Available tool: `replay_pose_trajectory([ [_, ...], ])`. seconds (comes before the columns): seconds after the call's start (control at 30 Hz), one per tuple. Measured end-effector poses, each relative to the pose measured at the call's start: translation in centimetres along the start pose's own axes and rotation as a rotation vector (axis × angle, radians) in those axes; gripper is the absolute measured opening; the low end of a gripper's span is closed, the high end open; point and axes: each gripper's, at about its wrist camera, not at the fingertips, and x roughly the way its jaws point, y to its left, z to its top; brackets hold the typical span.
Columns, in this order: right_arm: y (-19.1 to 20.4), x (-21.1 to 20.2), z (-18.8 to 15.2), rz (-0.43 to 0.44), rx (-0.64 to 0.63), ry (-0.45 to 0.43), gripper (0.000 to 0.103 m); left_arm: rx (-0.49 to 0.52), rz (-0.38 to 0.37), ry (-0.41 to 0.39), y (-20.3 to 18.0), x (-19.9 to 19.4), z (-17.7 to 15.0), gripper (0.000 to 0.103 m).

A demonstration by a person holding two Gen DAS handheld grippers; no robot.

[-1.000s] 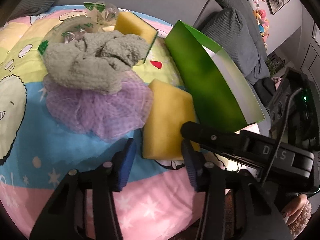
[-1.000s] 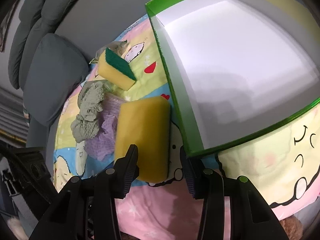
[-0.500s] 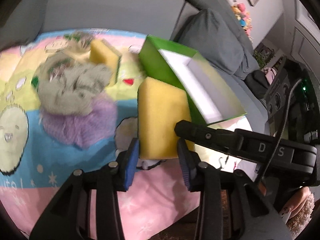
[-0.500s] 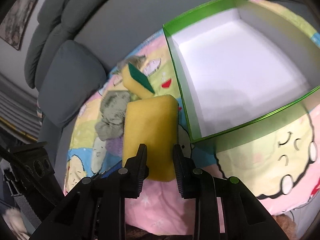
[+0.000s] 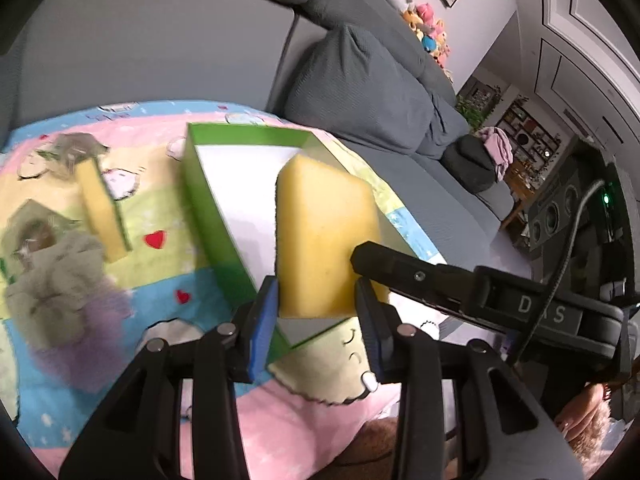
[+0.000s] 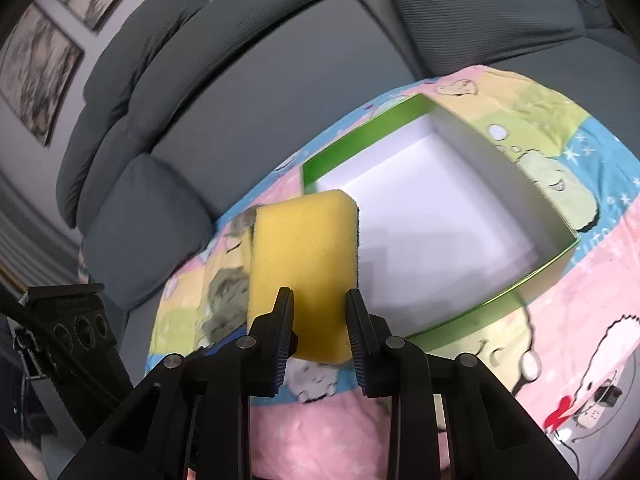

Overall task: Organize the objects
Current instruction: 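Carry the yellow sponge into the green box and open the right gripper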

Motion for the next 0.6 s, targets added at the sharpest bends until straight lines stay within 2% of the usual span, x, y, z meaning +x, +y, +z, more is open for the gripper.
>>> replay_pose_trajectory([
  [0.3, -4.3, 2.3, 1.7, -0.052, 0.091, 0.017, 0.03, -0.064, -0.04, 0.097, -0.2, 5.4, 1.2, 0.036],
  [0.6, -5.9, 3.2, 1.5, -0.061, 0.108, 0.027, 0.03, -0.055, -0.015, 0.1, -0.2, 6.3, 1.1, 0.036],
])
